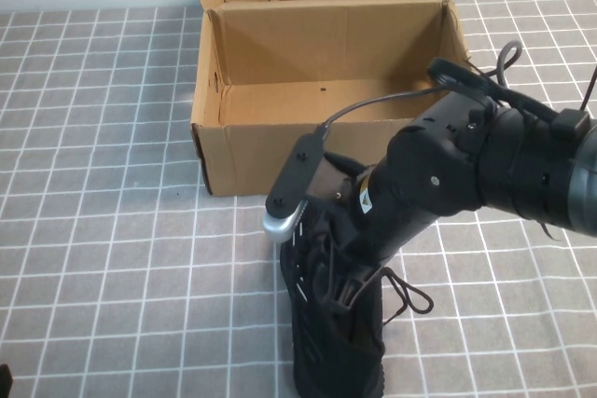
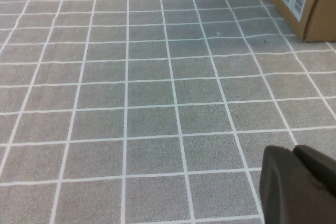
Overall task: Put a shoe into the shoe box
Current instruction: Pick up the shoe from the table, then hand over the shoe
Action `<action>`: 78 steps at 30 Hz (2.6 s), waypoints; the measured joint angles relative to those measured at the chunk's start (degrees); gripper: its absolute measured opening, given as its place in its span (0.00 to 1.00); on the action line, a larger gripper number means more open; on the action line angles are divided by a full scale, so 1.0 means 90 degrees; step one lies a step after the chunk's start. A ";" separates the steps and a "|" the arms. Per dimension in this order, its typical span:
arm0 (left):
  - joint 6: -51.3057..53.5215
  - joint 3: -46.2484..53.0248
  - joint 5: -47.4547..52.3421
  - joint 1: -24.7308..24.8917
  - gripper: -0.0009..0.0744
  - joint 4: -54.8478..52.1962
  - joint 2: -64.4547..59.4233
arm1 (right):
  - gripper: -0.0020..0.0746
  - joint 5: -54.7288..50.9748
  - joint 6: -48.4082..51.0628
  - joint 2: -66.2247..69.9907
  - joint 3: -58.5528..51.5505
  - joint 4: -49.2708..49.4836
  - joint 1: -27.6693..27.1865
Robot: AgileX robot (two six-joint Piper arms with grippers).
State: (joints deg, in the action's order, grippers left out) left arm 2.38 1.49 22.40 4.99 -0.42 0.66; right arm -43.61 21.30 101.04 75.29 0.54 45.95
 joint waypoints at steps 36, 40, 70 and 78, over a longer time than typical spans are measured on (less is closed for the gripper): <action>0.0000 0.0000 0.0000 0.0000 0.01 0.0000 0.0000 | 0.06 -0.2009 0.0304 -0.2063 0.1327 -0.0250 0.0000; 0.0000 0.0000 -0.0013 0.0000 0.01 -0.0041 0.0000 | 0.06 -0.2047 0.0328 -0.2063 0.1327 -0.0235 0.0000; -0.0898 -0.3274 0.0784 0.0373 0.01 0.0935 -0.1724 | 0.06 -0.2491 -0.0852 -0.1335 0.2785 -0.0060 0.0000; 0.2251 -0.4451 0.1097 0.0445 0.01 0.2928 -0.3880 | 0.06 -0.3063 -0.1240 -0.0347 0.4217 -0.0371 0.0000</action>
State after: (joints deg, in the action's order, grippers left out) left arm 22.64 -38.57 32.27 9.00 25.93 -34.26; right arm -71.17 10.14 97.91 113.24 -2.80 45.95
